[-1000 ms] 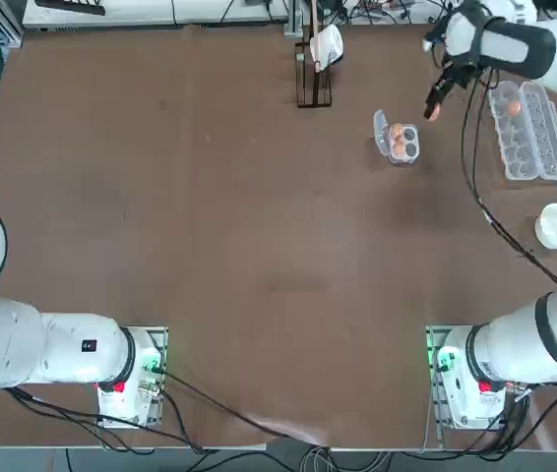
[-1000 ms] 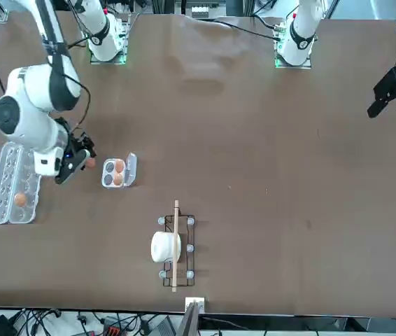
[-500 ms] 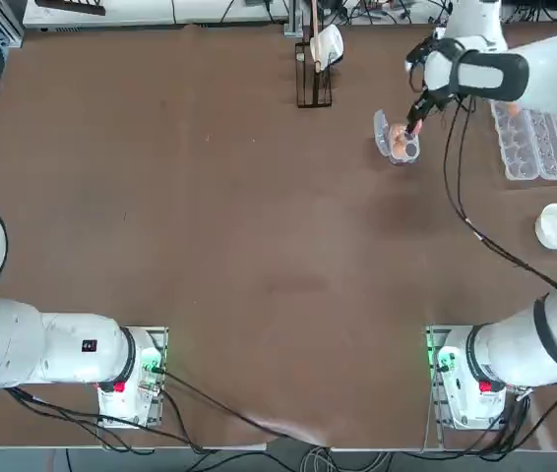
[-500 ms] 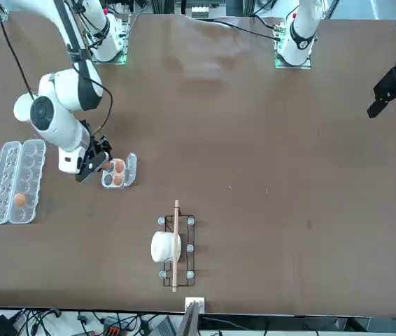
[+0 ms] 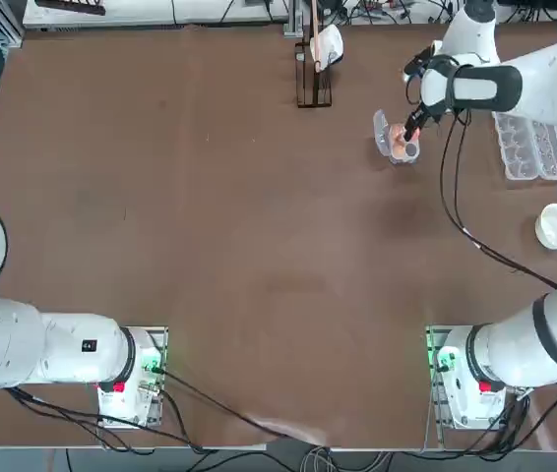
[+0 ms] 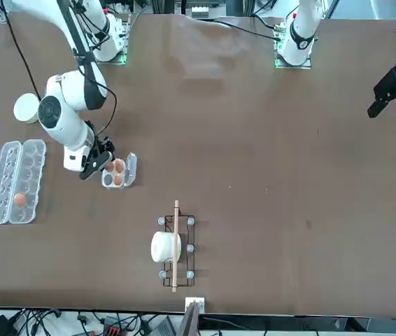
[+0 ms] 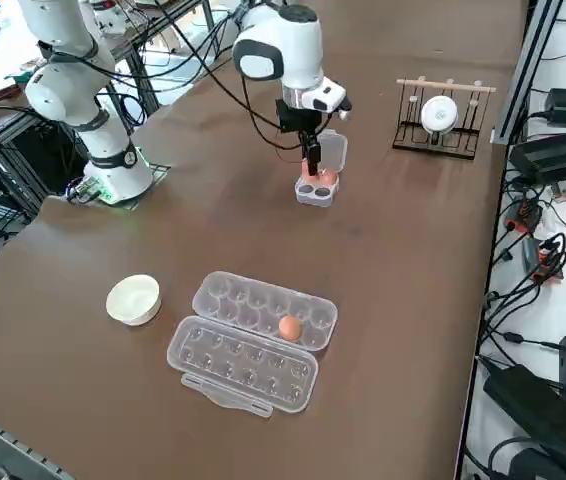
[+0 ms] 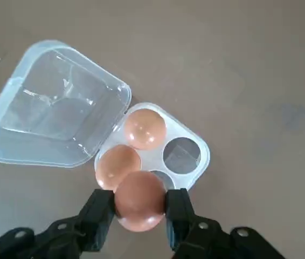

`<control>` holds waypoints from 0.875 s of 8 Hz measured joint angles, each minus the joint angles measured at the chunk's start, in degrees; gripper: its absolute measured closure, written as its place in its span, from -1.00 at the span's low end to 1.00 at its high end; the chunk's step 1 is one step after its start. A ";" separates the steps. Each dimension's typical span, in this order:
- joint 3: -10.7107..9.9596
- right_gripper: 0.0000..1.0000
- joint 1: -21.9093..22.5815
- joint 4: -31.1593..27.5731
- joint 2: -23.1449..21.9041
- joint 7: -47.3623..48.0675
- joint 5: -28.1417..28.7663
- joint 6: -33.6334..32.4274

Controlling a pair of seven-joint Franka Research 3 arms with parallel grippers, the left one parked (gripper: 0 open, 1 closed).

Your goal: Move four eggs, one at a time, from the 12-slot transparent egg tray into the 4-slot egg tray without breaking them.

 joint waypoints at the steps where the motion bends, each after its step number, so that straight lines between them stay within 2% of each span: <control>1: -0.11 -0.13 -0.03 -0.18 0.26 0.00 0.00 0.46; 7: -0.71 -0.10 -0.33 -1.86 1.83 0.00 0.00 3.67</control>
